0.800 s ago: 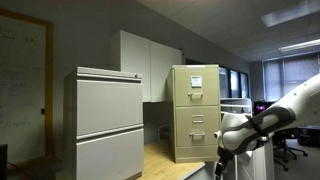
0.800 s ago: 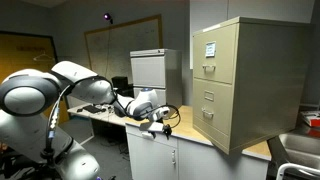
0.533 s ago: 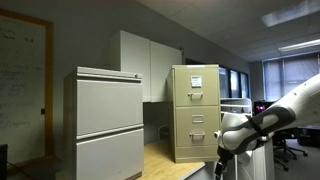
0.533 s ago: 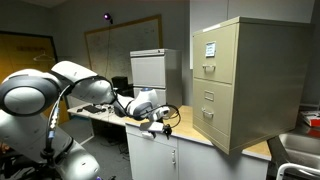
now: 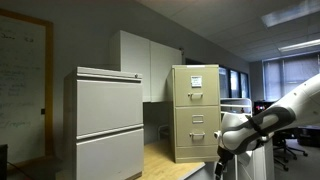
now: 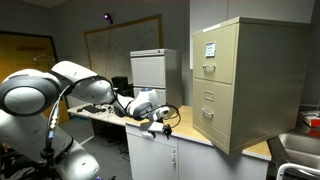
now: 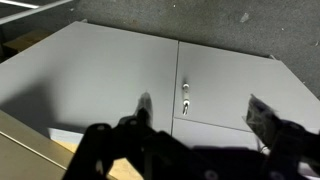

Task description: Open the bottom drawer of the file cabinet to the right

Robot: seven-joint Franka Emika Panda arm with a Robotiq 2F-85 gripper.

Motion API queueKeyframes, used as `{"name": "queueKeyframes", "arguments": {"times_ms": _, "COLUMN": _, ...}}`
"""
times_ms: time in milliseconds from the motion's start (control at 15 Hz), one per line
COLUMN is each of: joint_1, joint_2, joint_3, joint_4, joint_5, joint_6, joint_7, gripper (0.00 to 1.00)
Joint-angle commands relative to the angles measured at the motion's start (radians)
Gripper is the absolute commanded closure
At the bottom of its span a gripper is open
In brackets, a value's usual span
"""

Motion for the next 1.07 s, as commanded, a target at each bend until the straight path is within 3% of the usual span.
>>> {"name": "queueKeyframes", "arguments": {"times_ms": 0, "joint_1": -0.015, "joint_2": 0.050, "joint_3": 0.019, "joint_4": 0.032, "joint_5": 0.011, "joint_6": 0.004, "joint_7": 0.048, "gripper": 0.00}}
{"name": "queueKeyframes", "arguments": {"times_ms": 333, "joint_1": 0.037, "joint_2": 0.147, "joint_3": -0.018, "joint_4": 0.139, "joint_5": 0.213, "joint_6": 0.051, "joint_7": 0.096, "gripper": 0.00}}
{"name": "queueKeyframes", "arguments": {"times_ms": 733, "joint_1": 0.061, "joint_2": 0.279, "joint_3": -0.113, "joint_4": 0.379, "joint_5": 0.595, "joint_6": 0.026, "joint_7": 0.033, "gripper": 0.00}}
{"name": "queueKeyframes", "arguments": {"times_ms": 1000, "joint_1": 0.026, "joint_2": 0.395, "joint_3": -0.161, "joint_4": 0.581, "joint_5": 0.896, "joint_6": -0.005, "joint_7": -0.027, "gripper": 0.00}}
